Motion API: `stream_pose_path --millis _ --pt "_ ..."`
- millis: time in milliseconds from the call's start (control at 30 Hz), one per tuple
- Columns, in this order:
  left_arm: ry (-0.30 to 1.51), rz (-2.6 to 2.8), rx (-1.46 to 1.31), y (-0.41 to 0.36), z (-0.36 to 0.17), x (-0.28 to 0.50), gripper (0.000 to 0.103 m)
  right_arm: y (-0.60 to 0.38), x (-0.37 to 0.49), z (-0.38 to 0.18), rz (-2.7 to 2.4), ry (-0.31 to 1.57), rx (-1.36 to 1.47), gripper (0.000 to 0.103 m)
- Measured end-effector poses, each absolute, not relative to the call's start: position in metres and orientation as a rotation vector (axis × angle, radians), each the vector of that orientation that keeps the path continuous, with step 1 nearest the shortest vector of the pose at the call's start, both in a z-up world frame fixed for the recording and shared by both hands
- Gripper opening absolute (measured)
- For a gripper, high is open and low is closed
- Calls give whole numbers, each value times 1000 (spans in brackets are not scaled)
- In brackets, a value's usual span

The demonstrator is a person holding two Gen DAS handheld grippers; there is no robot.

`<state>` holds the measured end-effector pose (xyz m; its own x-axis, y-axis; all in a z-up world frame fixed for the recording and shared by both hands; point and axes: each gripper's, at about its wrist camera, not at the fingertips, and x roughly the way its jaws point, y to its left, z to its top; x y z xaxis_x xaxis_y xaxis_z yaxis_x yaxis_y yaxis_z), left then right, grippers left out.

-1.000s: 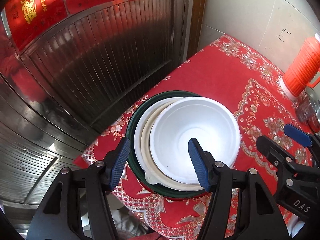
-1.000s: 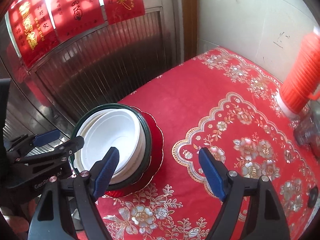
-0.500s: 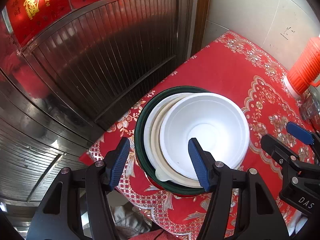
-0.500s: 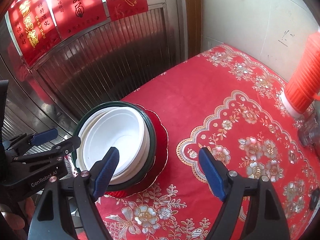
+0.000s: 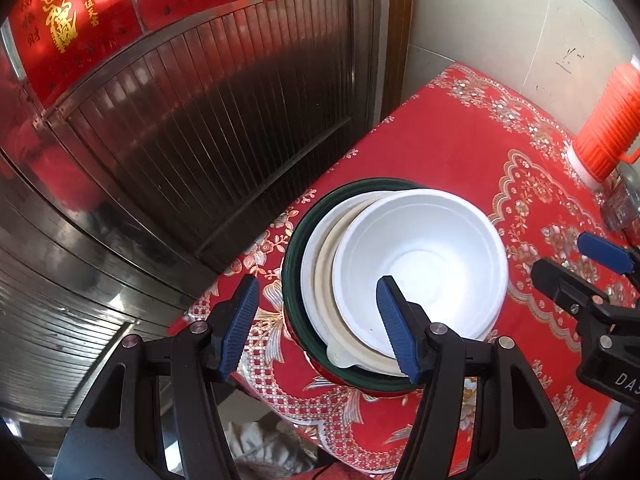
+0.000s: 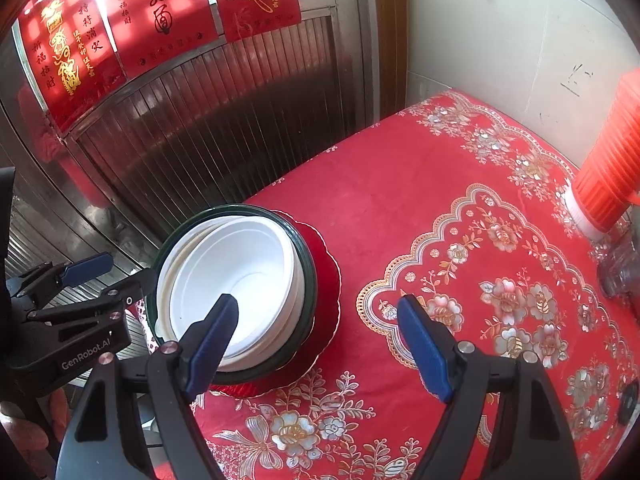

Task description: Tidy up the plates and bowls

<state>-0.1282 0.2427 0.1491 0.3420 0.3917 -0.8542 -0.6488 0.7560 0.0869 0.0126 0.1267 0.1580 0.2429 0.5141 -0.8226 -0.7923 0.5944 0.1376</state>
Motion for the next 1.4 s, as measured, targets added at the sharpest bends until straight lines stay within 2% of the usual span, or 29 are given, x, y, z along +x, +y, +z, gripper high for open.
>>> stream_pose_path --millis 1400 --pt "1046 545 -332 242 138 -111 61 126 16 150 906 1000 -343 82"
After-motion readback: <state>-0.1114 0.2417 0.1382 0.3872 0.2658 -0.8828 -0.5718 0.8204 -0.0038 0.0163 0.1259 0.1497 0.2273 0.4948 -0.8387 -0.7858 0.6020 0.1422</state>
